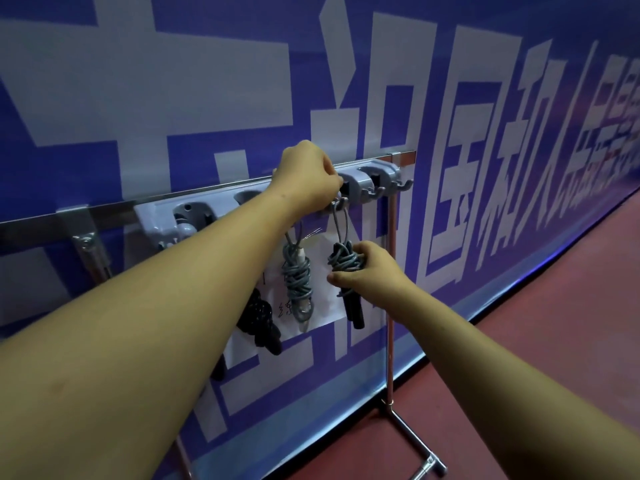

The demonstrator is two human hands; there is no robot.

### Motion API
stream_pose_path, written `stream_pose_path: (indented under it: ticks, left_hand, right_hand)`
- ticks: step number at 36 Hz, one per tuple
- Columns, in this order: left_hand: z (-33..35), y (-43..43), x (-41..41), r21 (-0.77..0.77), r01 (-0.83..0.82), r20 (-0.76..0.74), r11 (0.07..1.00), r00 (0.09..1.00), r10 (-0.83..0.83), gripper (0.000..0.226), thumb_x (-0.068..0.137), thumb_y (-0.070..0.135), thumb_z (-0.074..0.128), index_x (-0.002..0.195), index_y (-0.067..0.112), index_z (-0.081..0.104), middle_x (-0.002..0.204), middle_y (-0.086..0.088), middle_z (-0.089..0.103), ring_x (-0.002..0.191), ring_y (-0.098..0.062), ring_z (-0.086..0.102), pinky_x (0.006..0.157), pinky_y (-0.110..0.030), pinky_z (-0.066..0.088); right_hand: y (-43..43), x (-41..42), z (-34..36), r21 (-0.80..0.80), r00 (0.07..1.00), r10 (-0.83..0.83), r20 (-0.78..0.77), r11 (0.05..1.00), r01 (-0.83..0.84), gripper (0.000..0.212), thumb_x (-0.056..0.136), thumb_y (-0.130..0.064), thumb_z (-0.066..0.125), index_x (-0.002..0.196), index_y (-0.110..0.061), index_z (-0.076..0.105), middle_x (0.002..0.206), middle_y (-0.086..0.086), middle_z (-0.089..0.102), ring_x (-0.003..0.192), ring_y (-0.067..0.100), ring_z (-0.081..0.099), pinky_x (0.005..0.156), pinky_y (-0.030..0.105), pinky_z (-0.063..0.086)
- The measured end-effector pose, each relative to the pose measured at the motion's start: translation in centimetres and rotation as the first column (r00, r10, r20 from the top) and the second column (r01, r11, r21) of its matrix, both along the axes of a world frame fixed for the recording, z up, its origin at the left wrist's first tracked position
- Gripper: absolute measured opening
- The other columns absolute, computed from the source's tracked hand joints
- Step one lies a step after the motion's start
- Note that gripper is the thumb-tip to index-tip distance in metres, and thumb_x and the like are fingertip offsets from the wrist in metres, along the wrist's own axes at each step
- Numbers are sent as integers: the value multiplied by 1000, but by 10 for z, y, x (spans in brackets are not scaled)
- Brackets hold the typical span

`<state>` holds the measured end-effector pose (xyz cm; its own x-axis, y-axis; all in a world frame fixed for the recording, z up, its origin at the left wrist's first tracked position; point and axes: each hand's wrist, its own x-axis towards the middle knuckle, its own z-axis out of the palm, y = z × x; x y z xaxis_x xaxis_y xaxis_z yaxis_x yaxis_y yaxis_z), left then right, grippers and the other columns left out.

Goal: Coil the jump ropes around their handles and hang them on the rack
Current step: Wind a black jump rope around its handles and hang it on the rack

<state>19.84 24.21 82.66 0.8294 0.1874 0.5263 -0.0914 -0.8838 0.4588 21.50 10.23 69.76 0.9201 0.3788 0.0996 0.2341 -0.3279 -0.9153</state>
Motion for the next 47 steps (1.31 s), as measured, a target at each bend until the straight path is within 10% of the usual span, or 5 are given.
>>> stream_pose_path:
  ticks: [4,8,13,26,47]
  left_hand:
    - [2,-9,-18,-67,72,134,995,989,-62,18,96,19,63,88,11,77,80,1,72,74,-5,66,59,-17,48]
    - [-12,-30,-42,-110,216,164,970,967,-197,19,94,22,66,81,12,76,69,2,69,62,-9,64,59,-25,55]
    - [-54,-68,-64,-199,337,-79,920,930,-358,31,98,26,66,80,2,74,71,-15,71,54,-17,65,54,-28,55]
    - [-240,-232,-73,-335,491,-541,804,599,-591,29,96,29,68,85,2,73,79,-17,75,60,-18,68,59,-28,52]
    - [-697,-426,-55,-155,790,-972,593,-13,-236,20,86,21,61,84,2,68,85,-17,71,78,-31,64,74,-38,58]
  right_hand:
    - [-8,-13,10,-52,1000,24,-16,998,-25,84,83,-26,86,151,-16,37,129,0,57,99,13,63,81,26,53]
    - [-31,-28,17,-94,1000,-25,-11,995,24,63,89,-34,78,142,-16,48,128,5,60,101,15,62,79,29,52]
    - [-85,-57,2,-96,990,-137,-39,986,132,12,96,-21,68,105,-14,70,101,12,75,94,26,73,63,28,54]
    - [-265,-138,-143,-257,874,-354,-334,926,276,9,95,-19,60,96,-15,67,91,5,76,75,20,71,73,34,50]
    - [-459,-126,-545,-615,585,-492,-645,789,-15,28,97,-24,58,112,-1,68,104,16,75,89,31,77,78,46,64]
